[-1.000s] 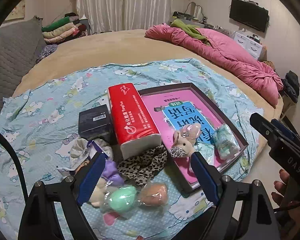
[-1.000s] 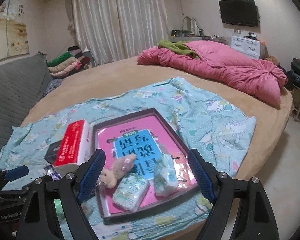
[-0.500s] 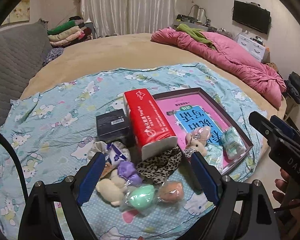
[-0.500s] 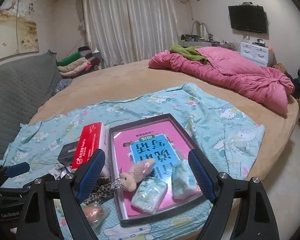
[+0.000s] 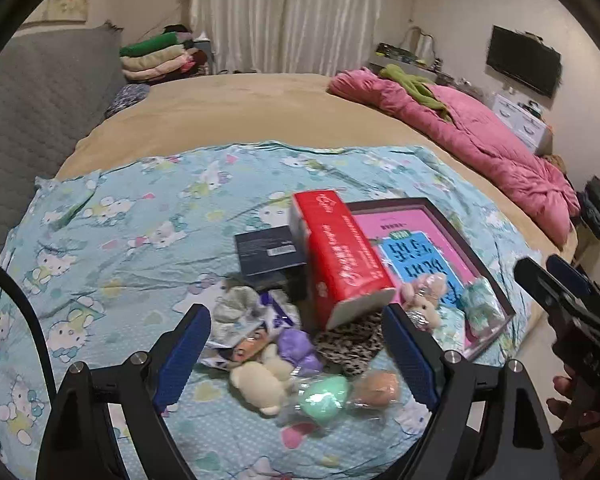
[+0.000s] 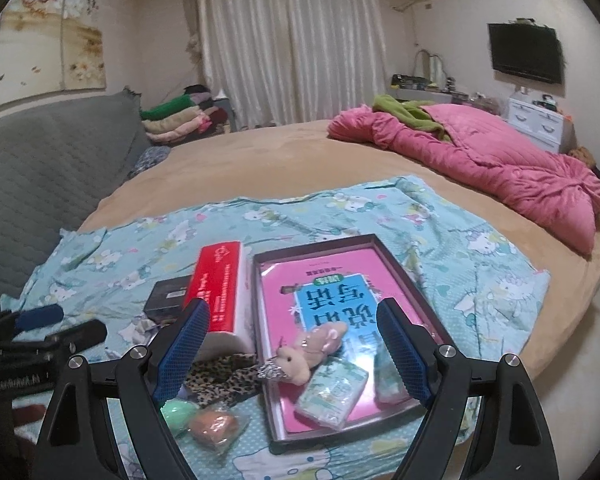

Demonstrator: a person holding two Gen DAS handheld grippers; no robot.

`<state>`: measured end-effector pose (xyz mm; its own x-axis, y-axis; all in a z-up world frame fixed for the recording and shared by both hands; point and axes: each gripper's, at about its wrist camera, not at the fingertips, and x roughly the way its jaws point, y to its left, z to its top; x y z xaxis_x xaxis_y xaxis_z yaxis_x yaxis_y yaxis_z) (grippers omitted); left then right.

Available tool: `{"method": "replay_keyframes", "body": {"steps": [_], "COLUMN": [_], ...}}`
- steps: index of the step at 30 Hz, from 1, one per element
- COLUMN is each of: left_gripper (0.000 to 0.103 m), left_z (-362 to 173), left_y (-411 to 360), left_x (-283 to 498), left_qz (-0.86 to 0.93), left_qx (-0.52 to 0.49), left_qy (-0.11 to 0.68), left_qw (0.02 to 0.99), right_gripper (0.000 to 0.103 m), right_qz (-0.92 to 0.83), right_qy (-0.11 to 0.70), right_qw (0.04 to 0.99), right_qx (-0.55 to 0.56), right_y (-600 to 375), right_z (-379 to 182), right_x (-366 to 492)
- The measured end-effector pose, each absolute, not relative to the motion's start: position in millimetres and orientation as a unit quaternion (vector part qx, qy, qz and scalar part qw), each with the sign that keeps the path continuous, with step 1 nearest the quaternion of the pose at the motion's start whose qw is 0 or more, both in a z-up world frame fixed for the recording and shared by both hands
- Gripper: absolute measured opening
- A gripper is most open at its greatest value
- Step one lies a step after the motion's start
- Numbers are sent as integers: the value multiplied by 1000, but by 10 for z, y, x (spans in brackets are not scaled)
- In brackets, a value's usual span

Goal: Organize soft objects
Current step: 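Lower both open tools over the pile beside the red tissue box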

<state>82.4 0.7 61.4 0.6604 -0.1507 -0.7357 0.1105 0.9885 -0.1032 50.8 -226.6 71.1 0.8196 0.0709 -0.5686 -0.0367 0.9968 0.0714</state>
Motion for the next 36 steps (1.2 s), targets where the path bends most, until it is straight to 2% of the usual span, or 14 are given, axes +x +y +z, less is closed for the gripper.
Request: {"method": "replay_keyframes", "body": {"steps": [19,36], "left_gripper": [87,87], "left_z": [433,-66], "left_y": [772,938], "left_x": [906,964], "left_qz": [-31,-57], "left_qx": [-79,-65], "left_qy": [425,476], "left_qw": [901,875], "right_gripper": [87,87], "right_qz": [118,180], "right_qy": [337,403], "right_qw": [934,894], "right_qx": [-13,-77], "right_y": [-1896,-1633], "right_z": [495,-2], "right_x": [543,553]}}
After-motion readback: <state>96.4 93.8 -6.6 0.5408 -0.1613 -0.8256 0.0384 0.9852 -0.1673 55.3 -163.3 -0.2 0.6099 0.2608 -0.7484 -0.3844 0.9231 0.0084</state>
